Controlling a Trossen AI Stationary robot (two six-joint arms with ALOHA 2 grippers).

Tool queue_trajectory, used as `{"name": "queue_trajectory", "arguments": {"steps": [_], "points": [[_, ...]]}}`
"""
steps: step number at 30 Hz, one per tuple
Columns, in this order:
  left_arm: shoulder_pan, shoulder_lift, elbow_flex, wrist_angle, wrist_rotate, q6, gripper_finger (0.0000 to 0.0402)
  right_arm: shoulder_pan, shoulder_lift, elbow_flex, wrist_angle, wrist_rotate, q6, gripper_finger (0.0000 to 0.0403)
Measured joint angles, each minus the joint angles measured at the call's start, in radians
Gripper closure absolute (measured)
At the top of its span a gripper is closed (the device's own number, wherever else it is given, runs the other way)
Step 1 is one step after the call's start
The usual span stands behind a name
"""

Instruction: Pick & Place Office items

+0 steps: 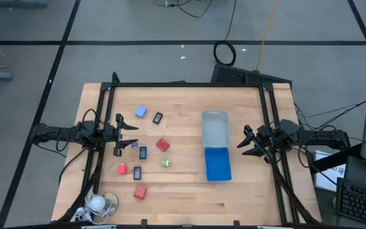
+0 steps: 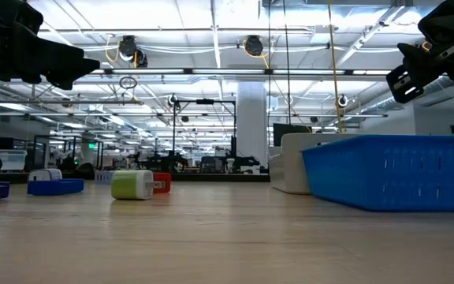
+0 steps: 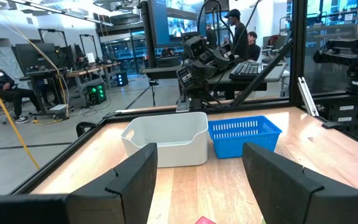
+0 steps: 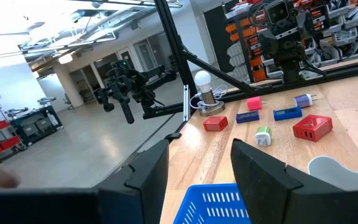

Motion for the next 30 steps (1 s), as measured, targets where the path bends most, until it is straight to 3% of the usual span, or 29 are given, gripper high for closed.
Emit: {"name": "queue_trajectory", "arguments": {"steps": [30], "points": [[0.000,0.000,0.000,0.031,-0.001,-0.001,0.0162,0.000,0.000,0.000,0.000,0.000,0.000,0.0238]]}}
